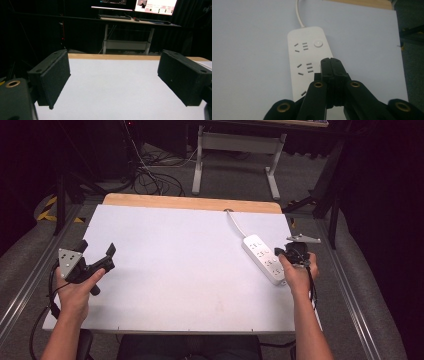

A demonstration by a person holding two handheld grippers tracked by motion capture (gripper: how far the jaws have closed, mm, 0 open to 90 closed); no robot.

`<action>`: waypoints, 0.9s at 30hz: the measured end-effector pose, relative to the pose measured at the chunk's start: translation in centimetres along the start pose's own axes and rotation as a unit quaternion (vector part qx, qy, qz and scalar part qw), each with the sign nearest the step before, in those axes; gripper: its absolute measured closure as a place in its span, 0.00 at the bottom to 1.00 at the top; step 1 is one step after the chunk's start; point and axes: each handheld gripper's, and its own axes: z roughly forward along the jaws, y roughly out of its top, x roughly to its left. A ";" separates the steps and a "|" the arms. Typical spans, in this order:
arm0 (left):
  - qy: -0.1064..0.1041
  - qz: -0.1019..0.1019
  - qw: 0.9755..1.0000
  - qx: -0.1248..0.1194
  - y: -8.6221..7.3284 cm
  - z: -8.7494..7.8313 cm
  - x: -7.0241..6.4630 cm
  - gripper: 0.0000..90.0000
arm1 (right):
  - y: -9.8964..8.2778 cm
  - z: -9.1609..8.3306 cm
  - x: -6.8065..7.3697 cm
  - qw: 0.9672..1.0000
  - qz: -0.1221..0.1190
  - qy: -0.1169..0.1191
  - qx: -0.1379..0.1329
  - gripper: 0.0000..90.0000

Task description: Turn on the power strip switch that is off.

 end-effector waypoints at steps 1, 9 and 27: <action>0.001 -0.001 1.000 -0.001 0.0 0.0 0.0 0.13 | 0.0 -0.7 0.0 1.000 0.001 0.006 -0.021 1.00; 0.003 -0.004 1.000 -0.002 0.0 0.0 0.0 0.13 | 0.0 -2.9 0.1 0.997 -0.004 0.013 -0.079 1.00; 0.004 -0.004 1.000 -0.003 0.1 -0.1 0.1 0.13 | -2.2 -7.6 0.7 0.973 0.001 0.034 -0.230 1.00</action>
